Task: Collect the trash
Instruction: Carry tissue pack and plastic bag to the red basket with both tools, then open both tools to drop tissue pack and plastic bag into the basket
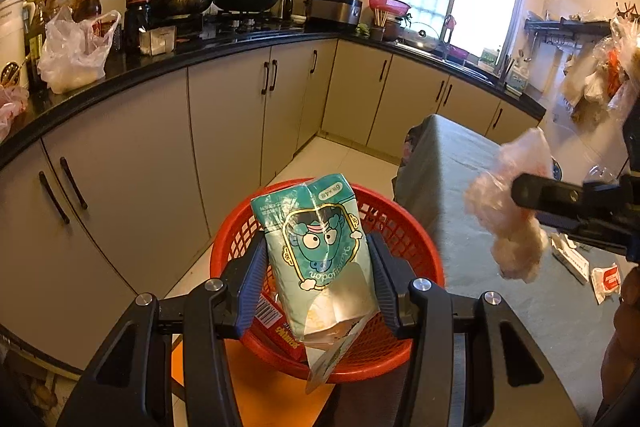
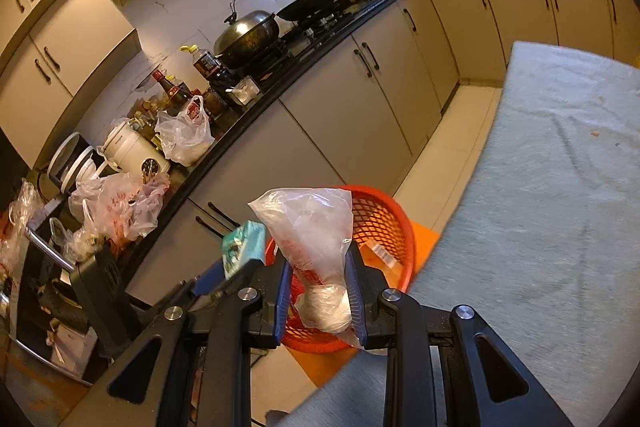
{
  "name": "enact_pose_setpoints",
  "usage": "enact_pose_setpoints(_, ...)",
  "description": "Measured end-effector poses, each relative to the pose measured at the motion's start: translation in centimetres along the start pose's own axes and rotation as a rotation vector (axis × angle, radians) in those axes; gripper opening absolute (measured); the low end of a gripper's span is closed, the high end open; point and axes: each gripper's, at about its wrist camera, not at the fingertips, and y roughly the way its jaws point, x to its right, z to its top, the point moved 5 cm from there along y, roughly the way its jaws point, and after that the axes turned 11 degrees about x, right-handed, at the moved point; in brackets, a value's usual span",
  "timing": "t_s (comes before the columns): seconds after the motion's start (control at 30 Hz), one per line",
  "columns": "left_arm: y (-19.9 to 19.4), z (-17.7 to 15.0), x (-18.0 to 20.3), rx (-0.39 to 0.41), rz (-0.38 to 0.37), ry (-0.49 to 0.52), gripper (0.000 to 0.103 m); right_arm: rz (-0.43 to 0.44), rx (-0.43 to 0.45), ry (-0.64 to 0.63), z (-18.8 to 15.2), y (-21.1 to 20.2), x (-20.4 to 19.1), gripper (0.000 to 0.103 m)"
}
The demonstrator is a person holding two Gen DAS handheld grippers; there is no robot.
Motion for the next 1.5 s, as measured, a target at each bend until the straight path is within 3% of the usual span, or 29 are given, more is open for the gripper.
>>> enact_pose_setpoints(0.73, 3.5, -3.0, 0.0, -0.071, -0.017, 0.013, 0.048, -0.006, -0.08, 0.155, -1.4, 7.6, 2.2, 0.028)
enact_pose_setpoints(1.5, 4.5, -4.2, 0.5, -0.079, -0.011, 0.041, 0.055, -0.066, -0.101, 0.168, -1.5, 10.5, 3.2, 0.033)
